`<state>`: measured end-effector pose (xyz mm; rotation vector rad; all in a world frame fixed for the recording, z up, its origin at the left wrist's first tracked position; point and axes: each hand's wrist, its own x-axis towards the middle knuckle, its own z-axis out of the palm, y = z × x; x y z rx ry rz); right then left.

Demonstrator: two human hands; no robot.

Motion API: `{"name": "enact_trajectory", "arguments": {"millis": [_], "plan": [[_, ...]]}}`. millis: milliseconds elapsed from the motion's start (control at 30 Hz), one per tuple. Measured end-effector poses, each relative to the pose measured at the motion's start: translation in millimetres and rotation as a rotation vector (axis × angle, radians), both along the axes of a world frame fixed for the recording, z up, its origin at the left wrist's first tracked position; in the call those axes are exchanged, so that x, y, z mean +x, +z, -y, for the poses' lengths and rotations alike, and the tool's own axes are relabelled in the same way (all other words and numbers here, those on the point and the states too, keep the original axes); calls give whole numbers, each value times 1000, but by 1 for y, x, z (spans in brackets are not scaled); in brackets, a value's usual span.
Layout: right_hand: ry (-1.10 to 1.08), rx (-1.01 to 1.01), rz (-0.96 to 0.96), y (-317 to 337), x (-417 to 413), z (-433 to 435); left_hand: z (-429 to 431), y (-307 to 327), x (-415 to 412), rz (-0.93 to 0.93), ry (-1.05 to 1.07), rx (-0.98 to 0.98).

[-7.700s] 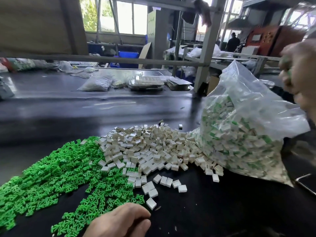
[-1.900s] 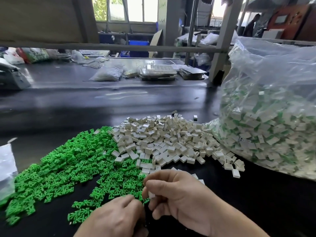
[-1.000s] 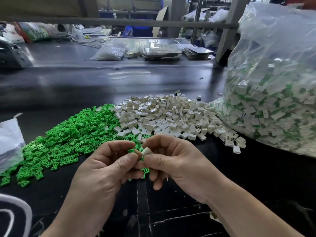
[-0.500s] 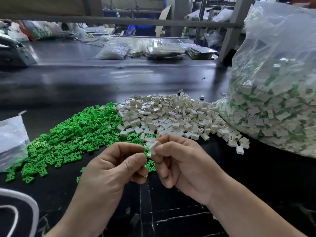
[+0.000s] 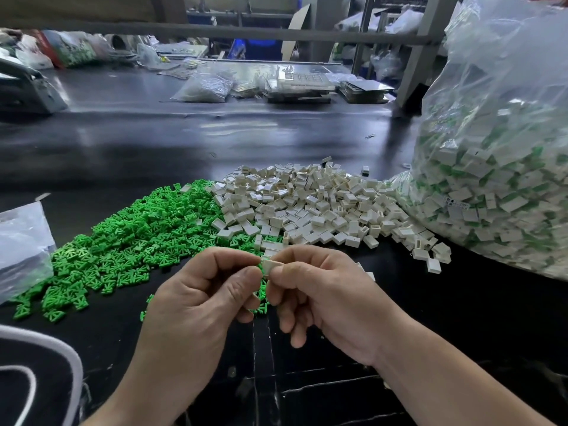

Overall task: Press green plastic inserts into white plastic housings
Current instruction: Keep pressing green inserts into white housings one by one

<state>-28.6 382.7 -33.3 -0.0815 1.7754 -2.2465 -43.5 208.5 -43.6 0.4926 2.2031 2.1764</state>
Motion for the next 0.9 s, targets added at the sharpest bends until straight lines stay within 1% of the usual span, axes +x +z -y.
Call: {"name": "enact_trajectory", "arguments": {"millis": [267,333,467,533,700,900], "plan": [[21,9,-34,1,2,0,0,4,1,-32,40,-29],[7,48,-47,1,2,0,2,4,0,-36,28,-52],[-39,191,-106,-2,3,1,4,2,-2,-41,5,-107],[-33,220,-129,-1,4,1,4,2,-2,-42,-2,-119],[-14,158,-105,3,6,0,1,4,-1,-3,-7,10],[-46,148,-109,3,6,0,-1,7,0,-9,41,22]]}}
